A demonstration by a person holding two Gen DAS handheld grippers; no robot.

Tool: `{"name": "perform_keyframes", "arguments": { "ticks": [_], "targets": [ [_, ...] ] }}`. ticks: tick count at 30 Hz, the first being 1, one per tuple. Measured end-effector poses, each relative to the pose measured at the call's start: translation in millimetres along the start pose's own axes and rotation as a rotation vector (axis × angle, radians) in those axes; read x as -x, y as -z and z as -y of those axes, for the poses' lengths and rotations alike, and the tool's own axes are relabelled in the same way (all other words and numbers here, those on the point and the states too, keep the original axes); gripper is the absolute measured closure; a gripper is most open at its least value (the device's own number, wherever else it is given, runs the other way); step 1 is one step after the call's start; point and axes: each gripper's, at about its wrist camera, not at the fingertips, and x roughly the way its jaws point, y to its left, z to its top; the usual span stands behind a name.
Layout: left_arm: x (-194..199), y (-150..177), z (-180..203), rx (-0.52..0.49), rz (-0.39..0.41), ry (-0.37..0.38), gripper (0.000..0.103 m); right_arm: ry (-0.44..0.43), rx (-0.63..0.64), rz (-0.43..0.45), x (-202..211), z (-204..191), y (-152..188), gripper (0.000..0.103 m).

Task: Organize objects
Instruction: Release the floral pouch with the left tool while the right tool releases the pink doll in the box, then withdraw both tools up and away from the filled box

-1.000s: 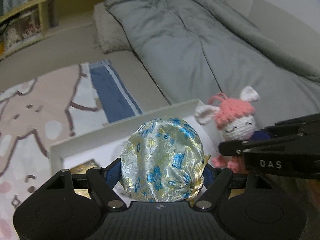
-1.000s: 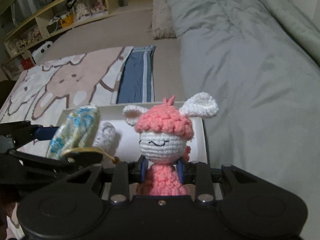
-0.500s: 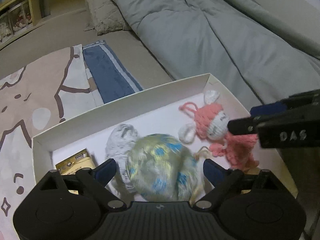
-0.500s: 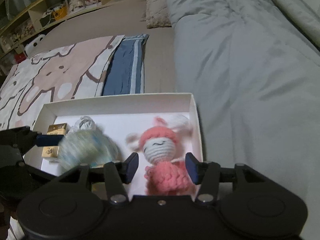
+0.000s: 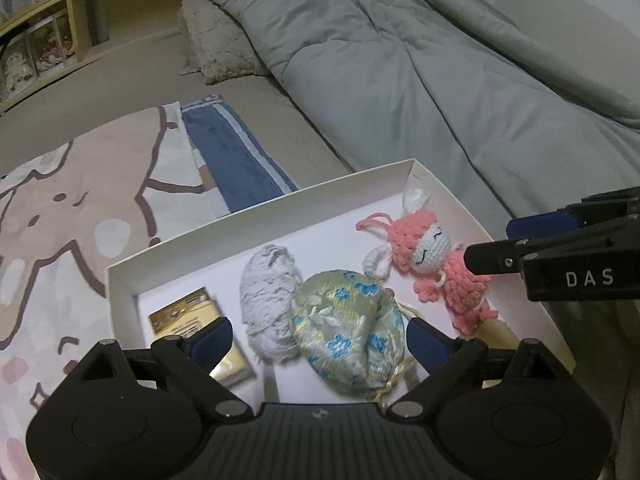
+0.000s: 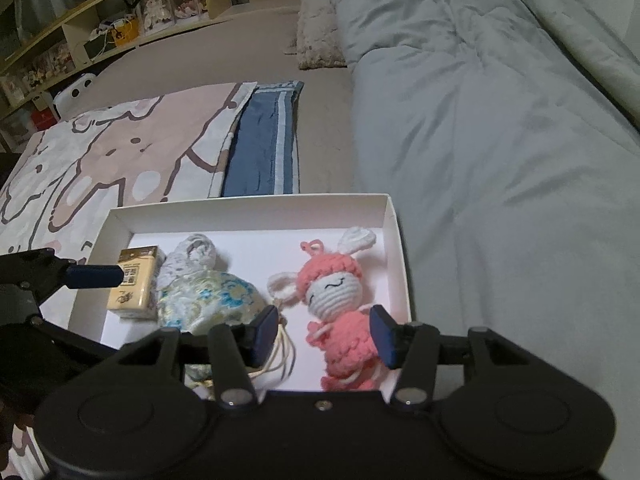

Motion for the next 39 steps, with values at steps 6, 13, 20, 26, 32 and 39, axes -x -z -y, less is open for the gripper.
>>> {"name": "perform_keyframes", "arguments": {
  "ticks": [6, 13, 20, 26, 32, 39],
  "targets": [
    [29, 7, -13, 0.024, 0.031, -0.025, 0.009, -0.011, -0.025, 0.043, 24, -12, 7, 0.052],
    [72, 17, -32, 0.063, 0.083, -0.055, 0.008, -0.013, -0.051, 0.103, 61, -31, 13, 0.049],
    [116, 31, -49, 0.089, 0.133, -0.079, 0.000, 0.017, -0.079, 0.149, 93, -56, 29, 0.025],
    [148, 46, -61, 0.109, 0.171, -0.110, 0.000, 0.045, -0.095, 0.192, 114, -77, 45, 0.013],
    [175, 62, -67, 0.105, 0.207, -0.163, 0.000, 0.067, -0.083, 0.219, 130, -100, 63, 0.006],
    [195, 83, -76, 0.125, 0.230, -0.164, 0.000, 0.128, -0.068, 0.246, 141, -123, 86, 0.003]
  ]
}}
